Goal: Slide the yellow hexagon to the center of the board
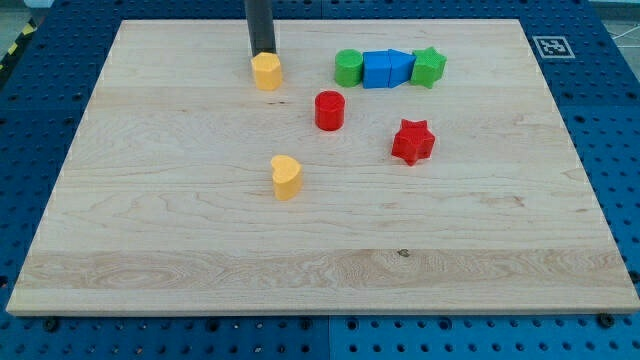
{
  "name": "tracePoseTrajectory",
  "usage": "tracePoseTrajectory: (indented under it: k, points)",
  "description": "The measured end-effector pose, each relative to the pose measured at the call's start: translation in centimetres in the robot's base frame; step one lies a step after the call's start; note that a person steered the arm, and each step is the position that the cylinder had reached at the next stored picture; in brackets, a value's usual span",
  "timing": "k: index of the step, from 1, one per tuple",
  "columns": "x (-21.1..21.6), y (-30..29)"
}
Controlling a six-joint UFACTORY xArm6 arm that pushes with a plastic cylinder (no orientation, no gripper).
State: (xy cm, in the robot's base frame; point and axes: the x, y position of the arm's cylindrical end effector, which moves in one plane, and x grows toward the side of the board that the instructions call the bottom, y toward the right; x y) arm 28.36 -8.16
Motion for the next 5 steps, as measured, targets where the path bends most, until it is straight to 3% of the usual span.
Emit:
tracePoseTrajectory:
  k: [2,5]
  points:
    - [4.5,0.0]
    - [7.2,0.0]
